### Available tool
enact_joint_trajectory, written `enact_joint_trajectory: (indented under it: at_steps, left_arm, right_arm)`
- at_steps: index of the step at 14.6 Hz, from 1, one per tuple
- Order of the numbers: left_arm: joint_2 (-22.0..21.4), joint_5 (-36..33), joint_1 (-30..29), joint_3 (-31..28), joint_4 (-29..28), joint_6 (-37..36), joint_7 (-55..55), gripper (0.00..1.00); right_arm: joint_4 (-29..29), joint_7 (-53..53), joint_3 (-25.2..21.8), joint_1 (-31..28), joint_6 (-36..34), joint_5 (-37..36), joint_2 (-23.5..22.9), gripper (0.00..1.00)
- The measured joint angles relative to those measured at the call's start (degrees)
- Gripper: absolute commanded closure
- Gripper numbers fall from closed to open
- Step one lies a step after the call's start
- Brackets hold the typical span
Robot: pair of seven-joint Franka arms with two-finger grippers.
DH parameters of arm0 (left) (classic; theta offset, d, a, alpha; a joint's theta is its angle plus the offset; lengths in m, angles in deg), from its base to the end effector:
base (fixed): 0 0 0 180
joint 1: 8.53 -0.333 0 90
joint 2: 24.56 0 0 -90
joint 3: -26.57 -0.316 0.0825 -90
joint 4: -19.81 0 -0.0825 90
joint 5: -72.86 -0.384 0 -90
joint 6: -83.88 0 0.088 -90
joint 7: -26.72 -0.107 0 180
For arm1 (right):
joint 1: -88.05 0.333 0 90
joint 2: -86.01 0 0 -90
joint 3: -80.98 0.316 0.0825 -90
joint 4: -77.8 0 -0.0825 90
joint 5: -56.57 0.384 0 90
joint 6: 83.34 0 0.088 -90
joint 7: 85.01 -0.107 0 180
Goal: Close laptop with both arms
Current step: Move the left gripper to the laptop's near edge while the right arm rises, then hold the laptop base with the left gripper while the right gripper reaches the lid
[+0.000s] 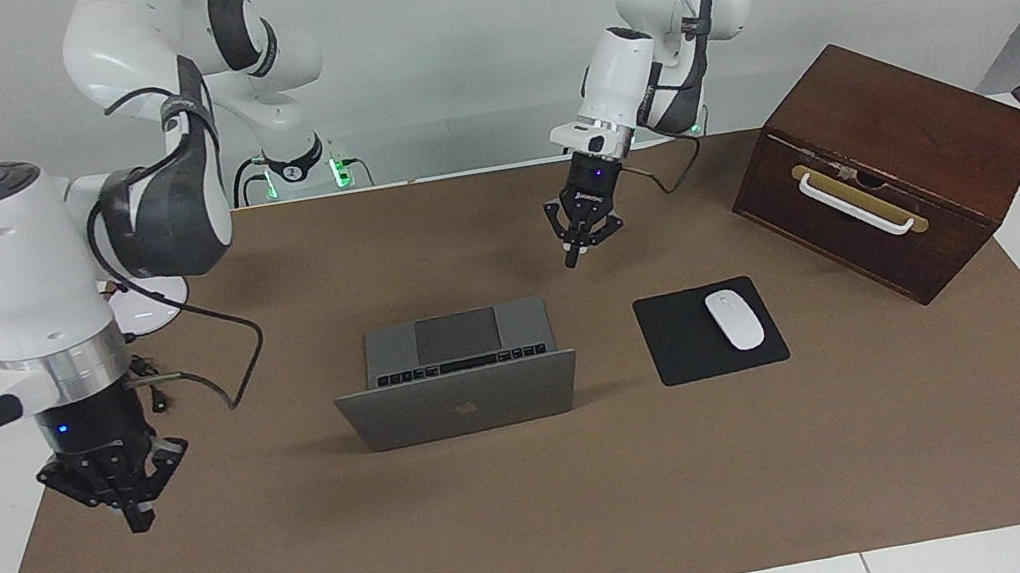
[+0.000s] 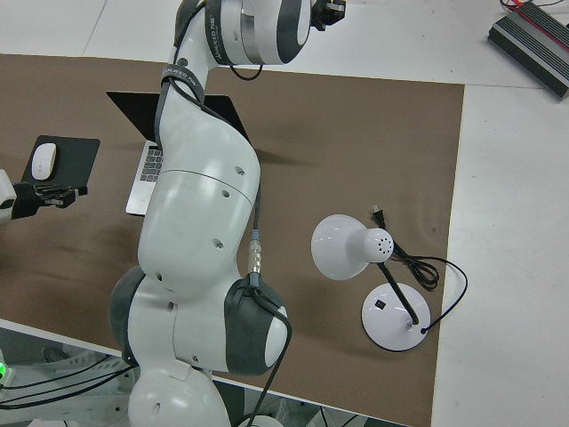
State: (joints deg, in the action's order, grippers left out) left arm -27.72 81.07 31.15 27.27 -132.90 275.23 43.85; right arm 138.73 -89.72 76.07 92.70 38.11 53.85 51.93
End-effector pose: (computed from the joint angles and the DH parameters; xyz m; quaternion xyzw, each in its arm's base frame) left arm 0.3654 -0.2906 0.3422 0.9269 -0.1187 0.3064 0.1813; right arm 0.7611 0.0156 0.5417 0.9720 -0.0221 0.2311 0.0353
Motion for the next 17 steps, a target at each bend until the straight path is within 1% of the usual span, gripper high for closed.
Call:
enact_joint_trajectory:
  at_steps: [3,6,9,12,17]
  left_arm:
    - [2.5,0.0,1.4,0.0,0.6,3.9,0.0,1.0]
    - [6.6,0.0,2.9,0.0,2.0,7.5,0.0,1.0]
    - [10.3,0.0,3.4,-0.1,5.1,8.1,0.0,1.0]
    - [13.0,0.0,3.4,-0.1,7.5,8.1,0.0,1.0]
    - [15.5,0.0,3.4,-0.1,8.8,8.2,0.0,1.0]
  right_arm:
    - [-0.2,-6.6,0.0,3.8,-0.1,0.0,-0.5,1.0]
    - [-0.4,-12.0,-0.1,6.8,-0.1,0.0,-0.5,1.0]
    - [-0.4,-17.7,-0.1,9.3,-0.2,-1.2,-0.5,1.0]
    - [-0.2,-21.4,-0.1,11.2,-0.7,-1.5,-0.6,1.0]
    - [0.5,-27.3,-0.1,15.3,-0.7,-1.5,-1.2,1.0]
